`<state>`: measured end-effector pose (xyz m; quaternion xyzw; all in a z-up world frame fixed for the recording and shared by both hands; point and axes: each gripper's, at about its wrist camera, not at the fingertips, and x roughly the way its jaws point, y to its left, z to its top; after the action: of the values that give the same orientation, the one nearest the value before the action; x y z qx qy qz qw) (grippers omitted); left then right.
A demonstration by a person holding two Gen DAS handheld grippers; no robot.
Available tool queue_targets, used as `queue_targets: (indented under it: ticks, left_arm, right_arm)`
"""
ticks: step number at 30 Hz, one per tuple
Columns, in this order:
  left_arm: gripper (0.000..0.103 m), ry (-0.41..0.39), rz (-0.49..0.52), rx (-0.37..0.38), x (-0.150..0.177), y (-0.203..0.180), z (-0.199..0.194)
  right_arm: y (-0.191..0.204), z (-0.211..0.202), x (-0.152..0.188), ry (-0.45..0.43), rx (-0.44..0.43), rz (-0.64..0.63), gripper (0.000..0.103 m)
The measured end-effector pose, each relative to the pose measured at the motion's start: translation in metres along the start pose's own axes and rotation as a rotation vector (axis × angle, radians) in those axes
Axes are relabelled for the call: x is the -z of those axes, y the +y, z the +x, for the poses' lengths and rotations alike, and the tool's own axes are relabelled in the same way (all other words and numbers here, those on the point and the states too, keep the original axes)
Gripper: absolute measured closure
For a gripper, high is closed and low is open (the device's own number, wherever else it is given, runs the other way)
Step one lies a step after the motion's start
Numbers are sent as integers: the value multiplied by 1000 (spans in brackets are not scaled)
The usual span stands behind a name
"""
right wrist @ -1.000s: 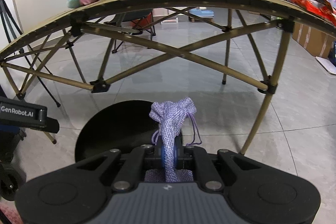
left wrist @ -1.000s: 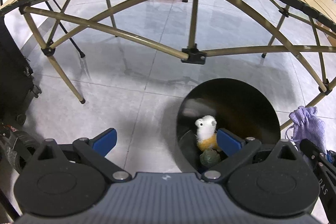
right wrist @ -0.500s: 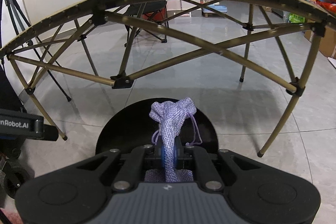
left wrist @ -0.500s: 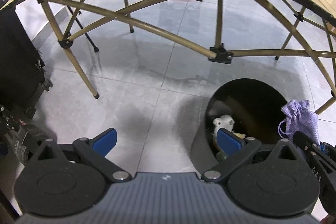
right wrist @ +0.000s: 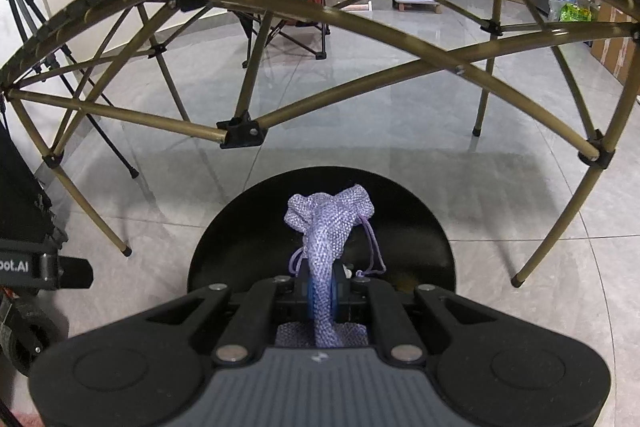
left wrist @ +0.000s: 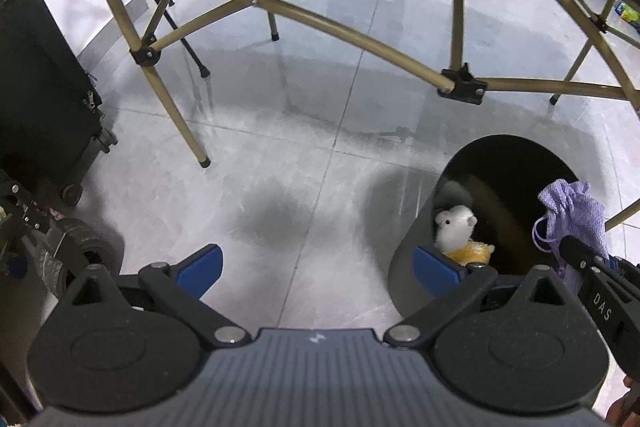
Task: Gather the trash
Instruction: 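Lower the purple knit bag into the black bin and open the right tool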
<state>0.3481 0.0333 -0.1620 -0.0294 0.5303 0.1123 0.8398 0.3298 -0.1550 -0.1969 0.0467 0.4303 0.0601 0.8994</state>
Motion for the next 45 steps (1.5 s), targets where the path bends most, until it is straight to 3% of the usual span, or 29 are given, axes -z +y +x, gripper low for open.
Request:
queue_targets:
  ticks: [11,23,26,28,30,31,45]
  left_arm:
    - [0,28,-57,-42,2,28,9]
    - [0,26,-60,-26,3,32,5]
    - [0,28,-63,-26,3,33,4]
    - [0,28,-71,-28,2,34,4]
    - [0,28,-75,-28,2,35,4]
    - [0,28,-75,-28,2,34,4]
    - [0,20,-67,-22,2,30,2]
  right_arm:
    - [13,23,-5,37,-10,-8,96]
    - [16,37,-5,72,13,-1,93]
    - [12,40,-7,77,11,37,74]
    - [9,41,-8,89,13,59,30]
    - [9,42,-7,89,34,56,4]
    - [10,43,-8,95,38,54,0]
    - [8,39,-7,106,44,61,0]
